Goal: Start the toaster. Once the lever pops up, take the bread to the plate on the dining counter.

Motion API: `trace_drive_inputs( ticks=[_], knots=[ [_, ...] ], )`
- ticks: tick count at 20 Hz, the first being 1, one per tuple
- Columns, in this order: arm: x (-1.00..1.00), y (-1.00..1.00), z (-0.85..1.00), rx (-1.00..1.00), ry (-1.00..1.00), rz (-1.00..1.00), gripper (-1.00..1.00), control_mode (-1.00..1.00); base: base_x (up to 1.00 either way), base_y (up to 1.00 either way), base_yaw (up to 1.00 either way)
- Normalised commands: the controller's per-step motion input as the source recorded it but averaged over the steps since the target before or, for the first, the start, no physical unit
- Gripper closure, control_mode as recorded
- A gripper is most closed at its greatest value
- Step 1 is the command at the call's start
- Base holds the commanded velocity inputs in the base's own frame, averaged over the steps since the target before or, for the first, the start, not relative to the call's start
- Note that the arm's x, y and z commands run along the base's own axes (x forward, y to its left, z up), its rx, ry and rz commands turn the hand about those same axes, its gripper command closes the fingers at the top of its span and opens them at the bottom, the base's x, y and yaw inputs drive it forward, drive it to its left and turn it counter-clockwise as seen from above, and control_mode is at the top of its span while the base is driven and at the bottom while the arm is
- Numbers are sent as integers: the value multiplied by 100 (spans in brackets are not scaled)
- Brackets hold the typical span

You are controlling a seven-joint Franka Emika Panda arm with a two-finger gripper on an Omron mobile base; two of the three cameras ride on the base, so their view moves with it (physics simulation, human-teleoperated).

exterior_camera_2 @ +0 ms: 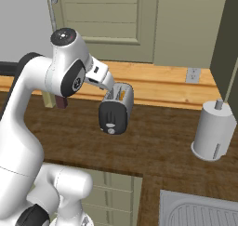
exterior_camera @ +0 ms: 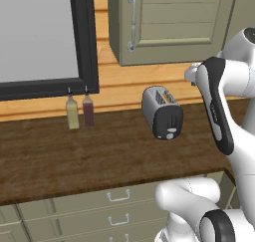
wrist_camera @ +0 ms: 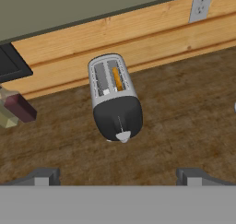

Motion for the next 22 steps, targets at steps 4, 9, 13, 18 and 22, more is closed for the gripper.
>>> trace_drive_inputs(
  ticks=[4, 9, 13, 18, 22],
  knots=[
    [0, 0, 0, 0, 0, 0, -100, -100, 0, 0, 0],
    [0, 0, 0, 0, 0, 0, -100, -100, 0, 0, 0],
    [0, 0, 0, 0, 0, 0, -100, -100, 0, 0, 0],
    [0, 0, 0, 0, 0, 0, -100, -100, 0, 0, 0],
    [0, 0, 0, 0, 0, 0, -100, -100, 0, 0, 0]
  ],
)
